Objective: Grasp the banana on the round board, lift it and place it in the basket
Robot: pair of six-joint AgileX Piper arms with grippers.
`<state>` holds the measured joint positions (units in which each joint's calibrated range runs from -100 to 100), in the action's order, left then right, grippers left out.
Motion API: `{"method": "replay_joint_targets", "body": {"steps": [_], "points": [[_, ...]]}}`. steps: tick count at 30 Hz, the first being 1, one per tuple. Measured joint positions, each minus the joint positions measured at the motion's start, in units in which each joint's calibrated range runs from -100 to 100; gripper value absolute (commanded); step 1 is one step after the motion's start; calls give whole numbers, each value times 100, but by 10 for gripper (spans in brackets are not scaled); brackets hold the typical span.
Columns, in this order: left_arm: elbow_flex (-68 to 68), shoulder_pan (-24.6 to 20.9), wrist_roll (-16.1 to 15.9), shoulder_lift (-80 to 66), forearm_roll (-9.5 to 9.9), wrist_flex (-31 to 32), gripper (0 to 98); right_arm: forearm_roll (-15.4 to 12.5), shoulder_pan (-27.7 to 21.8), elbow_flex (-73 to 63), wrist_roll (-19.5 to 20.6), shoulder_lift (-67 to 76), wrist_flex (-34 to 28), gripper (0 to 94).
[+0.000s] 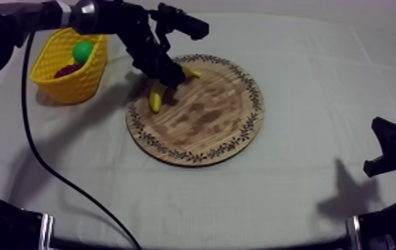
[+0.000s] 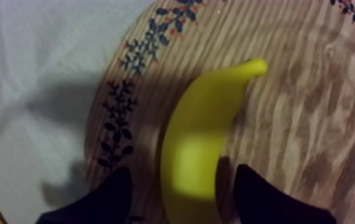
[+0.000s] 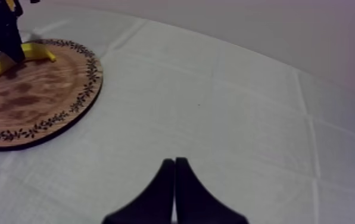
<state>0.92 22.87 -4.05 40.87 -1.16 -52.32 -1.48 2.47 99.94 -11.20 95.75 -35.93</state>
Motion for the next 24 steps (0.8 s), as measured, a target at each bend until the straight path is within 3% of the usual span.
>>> {"method": "replay_joint_targets", "body": {"steps": [10, 24], "points": [[112, -61, -81, 200, -66, -49, 535, 0, 0, 0, 0, 0, 0, 3], [246, 34, -57, 266, -83, -59, 255, 0, 0, 0, -1, 0, 3, 3]]}}
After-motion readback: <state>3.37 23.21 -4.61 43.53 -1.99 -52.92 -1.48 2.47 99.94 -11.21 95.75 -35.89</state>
